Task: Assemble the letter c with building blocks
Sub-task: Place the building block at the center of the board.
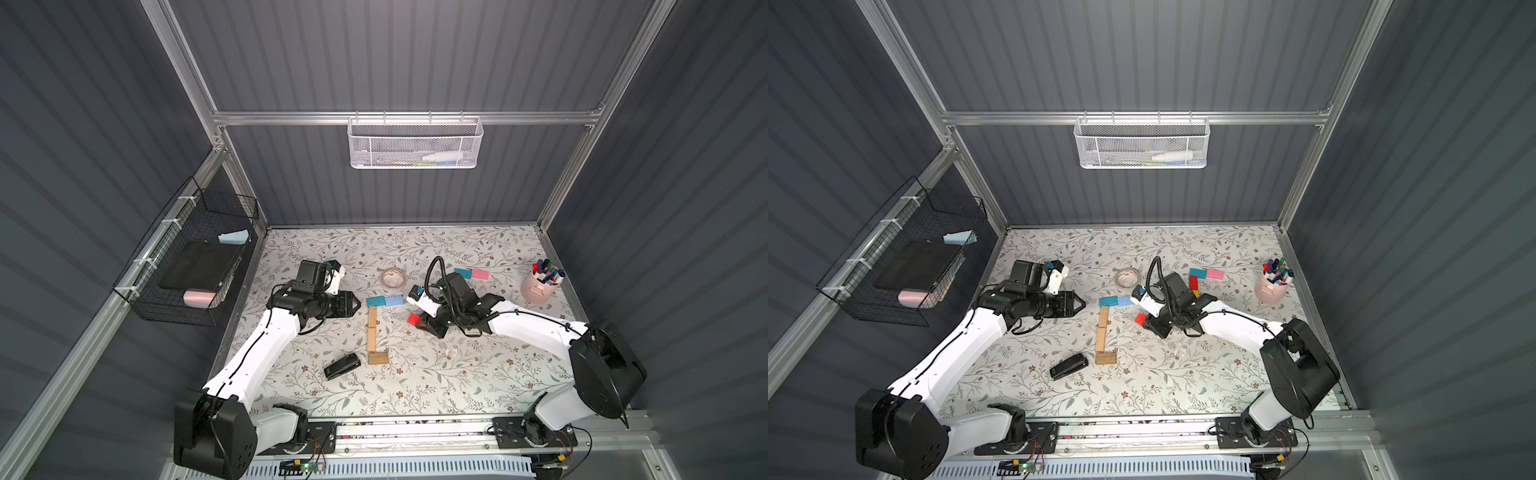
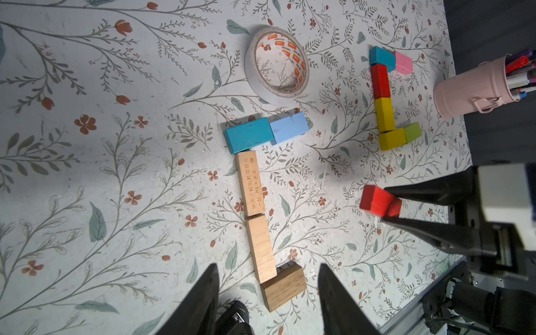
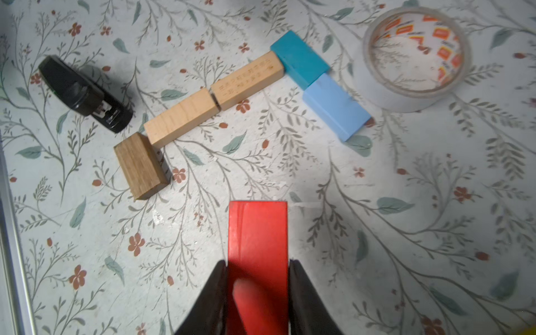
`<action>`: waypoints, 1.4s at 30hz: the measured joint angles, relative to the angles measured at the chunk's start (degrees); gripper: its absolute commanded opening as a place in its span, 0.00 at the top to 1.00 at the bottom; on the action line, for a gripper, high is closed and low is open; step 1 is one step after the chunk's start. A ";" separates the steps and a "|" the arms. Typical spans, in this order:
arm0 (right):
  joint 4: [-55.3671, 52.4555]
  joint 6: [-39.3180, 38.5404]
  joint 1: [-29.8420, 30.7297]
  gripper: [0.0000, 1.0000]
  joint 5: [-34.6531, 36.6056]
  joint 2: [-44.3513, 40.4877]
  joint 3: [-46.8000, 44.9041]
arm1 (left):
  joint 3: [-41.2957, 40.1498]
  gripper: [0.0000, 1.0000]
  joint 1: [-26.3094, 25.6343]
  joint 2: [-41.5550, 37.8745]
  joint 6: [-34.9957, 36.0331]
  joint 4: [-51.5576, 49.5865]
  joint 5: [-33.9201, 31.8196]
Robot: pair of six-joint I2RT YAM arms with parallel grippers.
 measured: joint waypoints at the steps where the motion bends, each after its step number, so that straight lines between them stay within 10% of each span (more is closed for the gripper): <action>1: 0.00 -0.35 1.03 0.83 0.00 0.07 -0.44 | 0.00 0.47 0.00 0.00 0.00 0.00 0.00; 42: 2.05 -5.22 11.80 0.52 5.35 9.66 -0.59 | 0.00 0.47 0.00 0.00 0.00 -0.02 -0.26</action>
